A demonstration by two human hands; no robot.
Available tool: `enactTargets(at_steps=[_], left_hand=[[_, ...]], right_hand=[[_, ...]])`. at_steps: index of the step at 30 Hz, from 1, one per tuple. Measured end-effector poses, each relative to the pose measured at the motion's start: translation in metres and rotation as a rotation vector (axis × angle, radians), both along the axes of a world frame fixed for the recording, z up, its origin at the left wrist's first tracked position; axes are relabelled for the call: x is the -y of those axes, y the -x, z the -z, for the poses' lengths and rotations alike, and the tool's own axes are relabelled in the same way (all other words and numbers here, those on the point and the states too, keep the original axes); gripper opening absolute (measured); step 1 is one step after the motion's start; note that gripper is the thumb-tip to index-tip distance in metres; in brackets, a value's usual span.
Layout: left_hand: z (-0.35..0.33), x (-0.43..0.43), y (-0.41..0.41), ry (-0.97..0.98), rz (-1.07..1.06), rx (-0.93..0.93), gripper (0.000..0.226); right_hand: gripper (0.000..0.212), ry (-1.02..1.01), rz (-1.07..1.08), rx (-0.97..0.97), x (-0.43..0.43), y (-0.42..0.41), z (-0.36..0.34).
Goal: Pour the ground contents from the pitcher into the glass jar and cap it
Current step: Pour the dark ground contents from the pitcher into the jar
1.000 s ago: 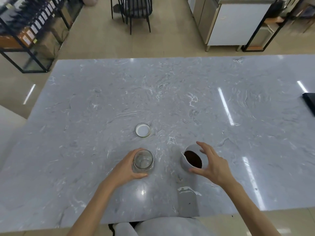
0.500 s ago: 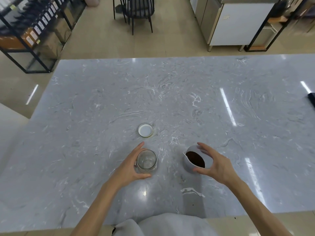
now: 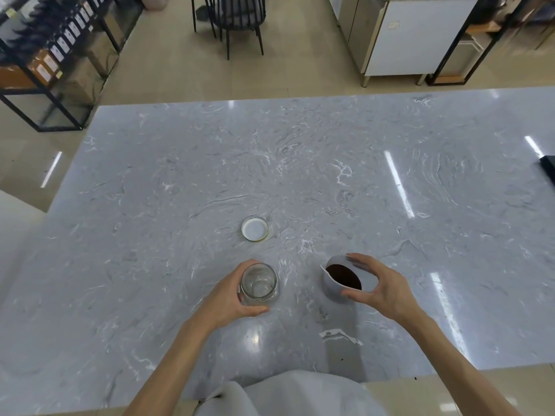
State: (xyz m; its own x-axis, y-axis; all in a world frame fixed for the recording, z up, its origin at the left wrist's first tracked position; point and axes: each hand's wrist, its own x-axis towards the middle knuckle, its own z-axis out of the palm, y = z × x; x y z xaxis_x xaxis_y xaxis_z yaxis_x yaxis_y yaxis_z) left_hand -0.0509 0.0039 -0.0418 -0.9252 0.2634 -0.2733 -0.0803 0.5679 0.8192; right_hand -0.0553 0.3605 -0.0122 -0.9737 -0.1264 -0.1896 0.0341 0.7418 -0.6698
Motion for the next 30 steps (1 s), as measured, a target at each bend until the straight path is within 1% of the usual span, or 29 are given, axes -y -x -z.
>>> enactTargets(at_steps=[3, 6, 8, 10, 13, 19, 23, 27, 30], left_hand=[[0.000, -0.005, -0.002, -0.023, -0.031, -0.021, 0.090], [-0.007, -0.014, 0.000, -0.034, -0.042, -0.041, 0.086], [-0.016, -0.020, 0.005, -0.020, -0.042, -0.050, 0.083], [-0.027, -0.027, 0.011, -0.019, -0.049, -0.060, 0.082], [-0.050, -0.039, 0.021, 0.001, -0.052, -0.094, 0.084], [-0.114, -0.061, 0.038, 0.127, -0.030, -0.223, 0.072], [-0.145, -0.077, 0.052, 0.198, -0.043, -0.216, 0.077], [-0.167, -0.094, 0.066, 0.285, -0.040, -0.212, 0.069], [-0.177, -0.108, 0.072, 0.341, -0.030, -0.241, 0.068]], right_hand=[[0.078, 0.029, 0.010, 0.027, 0.001, 0.001, -0.005], [0.073, 0.072, 0.026, 0.037, 0.003, 0.009, -0.019], [0.072, 0.064, -0.002, 0.021, 0.007, 0.022, -0.037], [0.075, 0.025, -0.074, -0.015, 0.012, 0.038, -0.062], [0.081, -0.119, -0.205, -0.106, 0.022, 0.059, -0.105], [0.079, -0.354, -0.469, -0.210, 0.027, 0.095, -0.174], [0.075, -0.569, -0.625, -0.285, 0.033, 0.124, -0.213], [0.074, -0.756, -0.706, -0.312, 0.042, 0.141, -0.247], [0.074, -0.861, -0.767, -0.384, 0.049, 0.142, -0.264]])
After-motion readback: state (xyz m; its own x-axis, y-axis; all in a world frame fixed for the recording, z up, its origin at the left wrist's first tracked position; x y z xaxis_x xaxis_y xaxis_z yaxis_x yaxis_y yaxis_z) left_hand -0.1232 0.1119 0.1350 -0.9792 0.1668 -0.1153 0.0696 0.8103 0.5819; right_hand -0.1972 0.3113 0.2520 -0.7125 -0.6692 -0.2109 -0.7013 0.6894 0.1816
